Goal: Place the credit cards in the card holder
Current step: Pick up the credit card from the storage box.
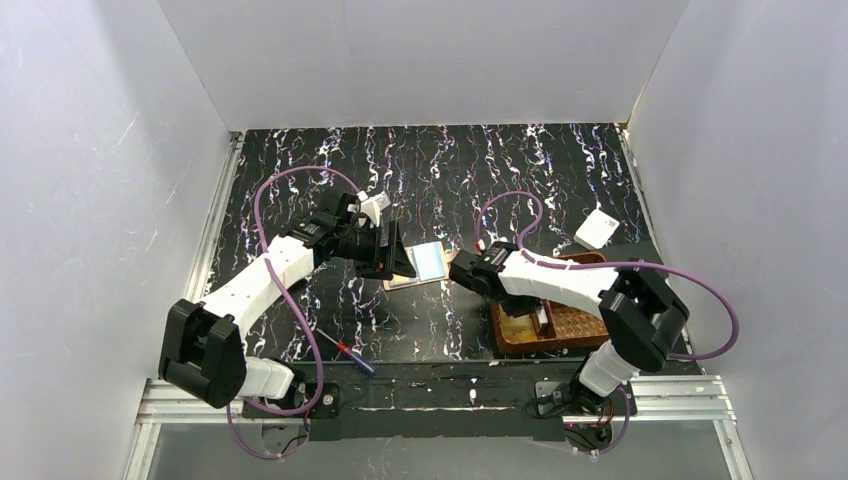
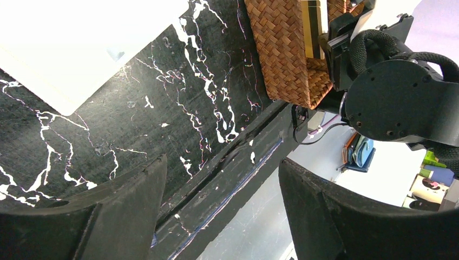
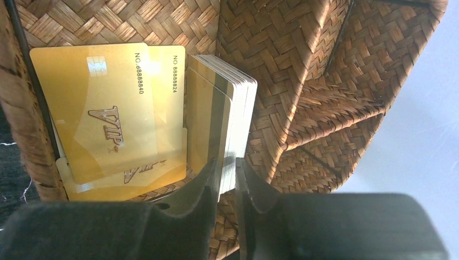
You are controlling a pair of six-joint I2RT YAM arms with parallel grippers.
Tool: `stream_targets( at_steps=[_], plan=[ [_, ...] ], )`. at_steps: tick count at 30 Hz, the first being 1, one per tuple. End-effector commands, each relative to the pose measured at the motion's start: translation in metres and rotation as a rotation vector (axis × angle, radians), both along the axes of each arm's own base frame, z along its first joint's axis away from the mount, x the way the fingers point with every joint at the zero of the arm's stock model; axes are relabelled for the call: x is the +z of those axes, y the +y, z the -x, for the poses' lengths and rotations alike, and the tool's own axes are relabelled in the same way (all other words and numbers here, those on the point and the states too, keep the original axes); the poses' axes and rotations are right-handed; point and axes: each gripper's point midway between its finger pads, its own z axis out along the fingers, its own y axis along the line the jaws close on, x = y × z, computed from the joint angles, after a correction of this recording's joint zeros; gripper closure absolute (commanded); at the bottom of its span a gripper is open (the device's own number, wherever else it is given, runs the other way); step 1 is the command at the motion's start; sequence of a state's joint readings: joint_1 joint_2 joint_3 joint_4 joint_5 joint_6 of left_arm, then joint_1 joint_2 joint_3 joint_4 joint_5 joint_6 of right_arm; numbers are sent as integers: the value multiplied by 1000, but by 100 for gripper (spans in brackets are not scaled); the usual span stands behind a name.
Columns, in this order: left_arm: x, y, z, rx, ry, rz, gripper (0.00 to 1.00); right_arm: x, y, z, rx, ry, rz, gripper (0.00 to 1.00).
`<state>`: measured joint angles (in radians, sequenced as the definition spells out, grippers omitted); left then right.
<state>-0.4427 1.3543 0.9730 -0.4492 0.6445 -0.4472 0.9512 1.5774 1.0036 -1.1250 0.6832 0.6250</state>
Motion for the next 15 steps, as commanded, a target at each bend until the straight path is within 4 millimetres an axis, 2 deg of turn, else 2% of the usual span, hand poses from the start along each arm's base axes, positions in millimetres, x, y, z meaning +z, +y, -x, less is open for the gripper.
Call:
stream_targets(
  at_steps=[1, 6, 15],
  plan=[
    [10, -1, 6, -26, -31, 24, 26, -6, 0, 1, -3, 3, 10, 72],
    [11, -1, 6, -28, -33, 24, 26, -7, -1, 1, -2, 0, 14, 66],
    [10, 1, 8, -29, -32, 21, 26, 1, -9, -3, -36, -55, 69, 65]
  ],
)
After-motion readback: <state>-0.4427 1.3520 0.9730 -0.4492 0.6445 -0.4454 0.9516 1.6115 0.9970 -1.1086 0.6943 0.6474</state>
